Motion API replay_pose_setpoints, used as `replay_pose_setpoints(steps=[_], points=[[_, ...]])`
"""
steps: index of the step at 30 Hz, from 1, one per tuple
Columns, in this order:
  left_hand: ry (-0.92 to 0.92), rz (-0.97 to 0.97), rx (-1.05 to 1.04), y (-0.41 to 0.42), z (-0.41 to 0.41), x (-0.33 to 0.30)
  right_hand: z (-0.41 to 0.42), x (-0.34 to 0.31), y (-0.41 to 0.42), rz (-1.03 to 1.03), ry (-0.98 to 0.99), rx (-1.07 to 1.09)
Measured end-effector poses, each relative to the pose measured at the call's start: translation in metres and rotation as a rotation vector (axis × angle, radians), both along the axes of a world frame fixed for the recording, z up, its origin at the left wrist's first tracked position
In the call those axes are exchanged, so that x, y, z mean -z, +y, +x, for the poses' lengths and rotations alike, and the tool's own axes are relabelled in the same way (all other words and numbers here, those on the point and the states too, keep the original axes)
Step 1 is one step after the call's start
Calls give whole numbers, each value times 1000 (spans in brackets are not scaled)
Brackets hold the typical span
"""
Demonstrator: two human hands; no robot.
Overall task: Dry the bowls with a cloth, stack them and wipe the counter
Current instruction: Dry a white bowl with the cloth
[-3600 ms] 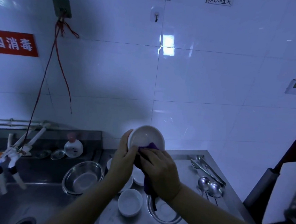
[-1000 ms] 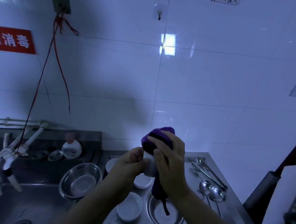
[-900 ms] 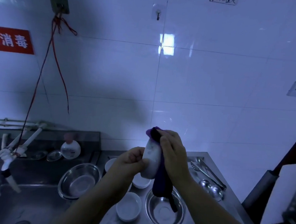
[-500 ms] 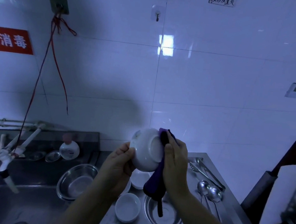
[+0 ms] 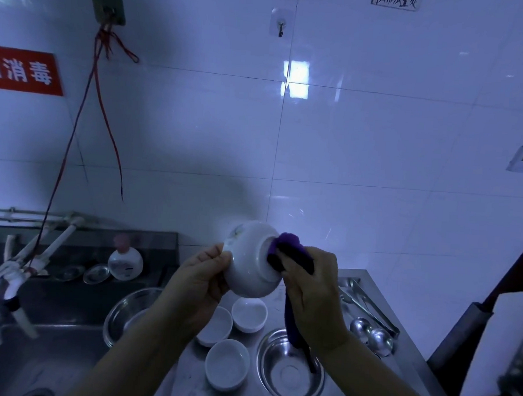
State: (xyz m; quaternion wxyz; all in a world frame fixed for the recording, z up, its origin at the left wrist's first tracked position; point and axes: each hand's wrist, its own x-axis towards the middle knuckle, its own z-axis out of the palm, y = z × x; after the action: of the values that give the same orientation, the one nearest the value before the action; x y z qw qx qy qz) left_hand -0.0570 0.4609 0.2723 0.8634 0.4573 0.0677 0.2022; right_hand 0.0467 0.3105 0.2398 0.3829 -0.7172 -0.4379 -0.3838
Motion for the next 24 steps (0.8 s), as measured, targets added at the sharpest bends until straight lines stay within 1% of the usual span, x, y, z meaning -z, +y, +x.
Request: replay_pose_setpoints(steps=[2, 6, 7, 10, 12, 14, 20, 22, 24], points=[[16, 19, 21, -4, 0, 0, -5, -4, 6, 25, 19, -8], [21, 10, -21, -4, 0, -1, -13, -7, 8, 34, 31, -121], [25, 20, -27, -4, -1, -1, -11, -9, 6, 46, 63, -134], [49, 91, 0, -14, 0, 2, -5, -26, 12, 106, 255, -157], [56, 84, 19, -22, 3, 3, -7, -34, 21, 39, 273, -148], [51, 20, 19, -25, 6, 1, -10, -33, 26, 4, 214, -129], [-23, -245, 4, -23, 7, -13, -15, 7, 26, -7, -122, -78], [2, -350, 16, -22, 8, -13, -11, 19, 20, -22, -206, -66], [29, -448, 4, -22, 9, -10, -6, 20, 14, -3, -242, -86]])
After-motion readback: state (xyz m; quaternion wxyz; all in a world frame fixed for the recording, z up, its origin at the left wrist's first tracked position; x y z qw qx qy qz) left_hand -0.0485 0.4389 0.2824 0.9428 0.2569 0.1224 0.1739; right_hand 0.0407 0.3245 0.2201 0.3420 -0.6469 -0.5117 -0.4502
